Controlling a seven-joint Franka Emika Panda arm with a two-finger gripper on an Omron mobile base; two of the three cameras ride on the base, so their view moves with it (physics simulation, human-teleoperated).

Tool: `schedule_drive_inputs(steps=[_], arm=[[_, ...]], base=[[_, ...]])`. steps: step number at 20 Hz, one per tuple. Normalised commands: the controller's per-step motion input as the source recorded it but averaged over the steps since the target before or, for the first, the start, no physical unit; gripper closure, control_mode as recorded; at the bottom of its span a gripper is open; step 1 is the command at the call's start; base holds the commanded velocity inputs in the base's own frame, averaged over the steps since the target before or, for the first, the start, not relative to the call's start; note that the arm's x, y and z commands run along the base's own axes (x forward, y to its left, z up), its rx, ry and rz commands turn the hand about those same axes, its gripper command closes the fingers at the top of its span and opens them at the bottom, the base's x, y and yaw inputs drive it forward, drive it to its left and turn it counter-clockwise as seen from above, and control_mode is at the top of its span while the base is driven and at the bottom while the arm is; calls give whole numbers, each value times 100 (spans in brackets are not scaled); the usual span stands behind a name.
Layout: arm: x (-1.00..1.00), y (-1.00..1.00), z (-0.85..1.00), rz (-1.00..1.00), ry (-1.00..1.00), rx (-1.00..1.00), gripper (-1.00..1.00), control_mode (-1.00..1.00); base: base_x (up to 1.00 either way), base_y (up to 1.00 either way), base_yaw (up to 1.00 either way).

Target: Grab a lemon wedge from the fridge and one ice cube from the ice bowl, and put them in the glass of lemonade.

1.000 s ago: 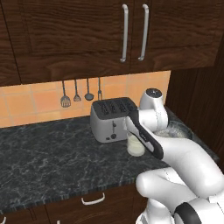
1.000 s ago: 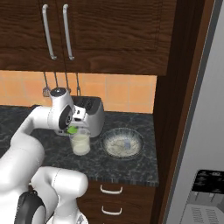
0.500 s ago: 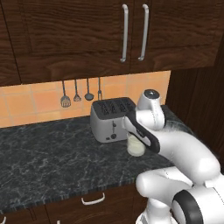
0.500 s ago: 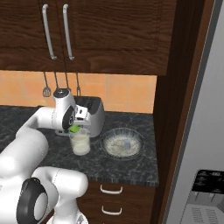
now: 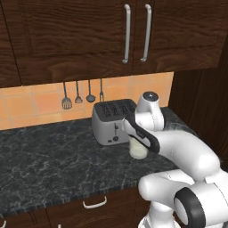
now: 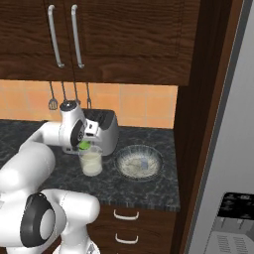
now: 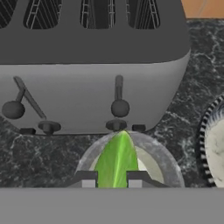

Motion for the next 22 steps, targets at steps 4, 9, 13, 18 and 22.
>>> schedule_drive_inputs(steps=[4, 9, 13, 18, 22], arm=[[0, 0, -15, 0, -2, 0, 100, -100], [0, 0, 0, 0, 0, 0, -100, -100], [0, 0, 0, 0, 0, 0, -100, -100], [-9, 0, 2, 0, 0, 0, -100, -100], [-32, 0, 5, 0, 0, 1, -100, -100]], base=[[0, 0, 0], [0, 0, 0], [0, 0, 0], [0, 0, 0], [0, 0, 0]])
